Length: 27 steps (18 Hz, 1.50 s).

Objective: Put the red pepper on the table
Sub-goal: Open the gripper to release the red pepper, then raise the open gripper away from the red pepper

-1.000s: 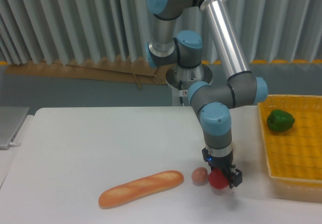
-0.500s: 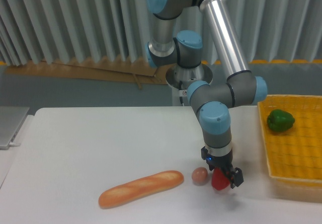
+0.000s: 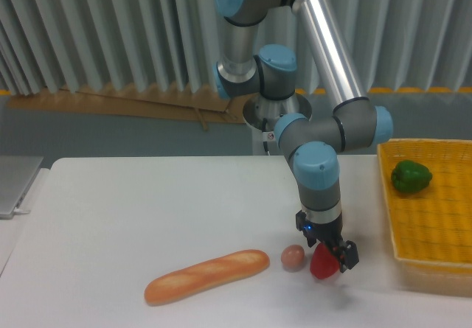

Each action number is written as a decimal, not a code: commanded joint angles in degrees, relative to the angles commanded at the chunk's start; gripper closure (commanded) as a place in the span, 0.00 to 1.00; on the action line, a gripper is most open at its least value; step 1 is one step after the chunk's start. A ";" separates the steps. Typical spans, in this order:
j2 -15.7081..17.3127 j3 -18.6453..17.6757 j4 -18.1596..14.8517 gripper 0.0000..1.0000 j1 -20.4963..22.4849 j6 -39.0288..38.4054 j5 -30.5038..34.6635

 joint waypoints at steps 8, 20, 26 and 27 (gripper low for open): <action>3.07 1.40 0.09 0.00 -0.18 0.79 -0.09; 10.63 1.50 -11.24 0.00 -0.97 28.62 -5.09; 13.62 0.18 -13.45 0.00 -0.97 30.06 -7.56; 13.62 0.17 -13.80 0.00 -0.97 30.06 -7.56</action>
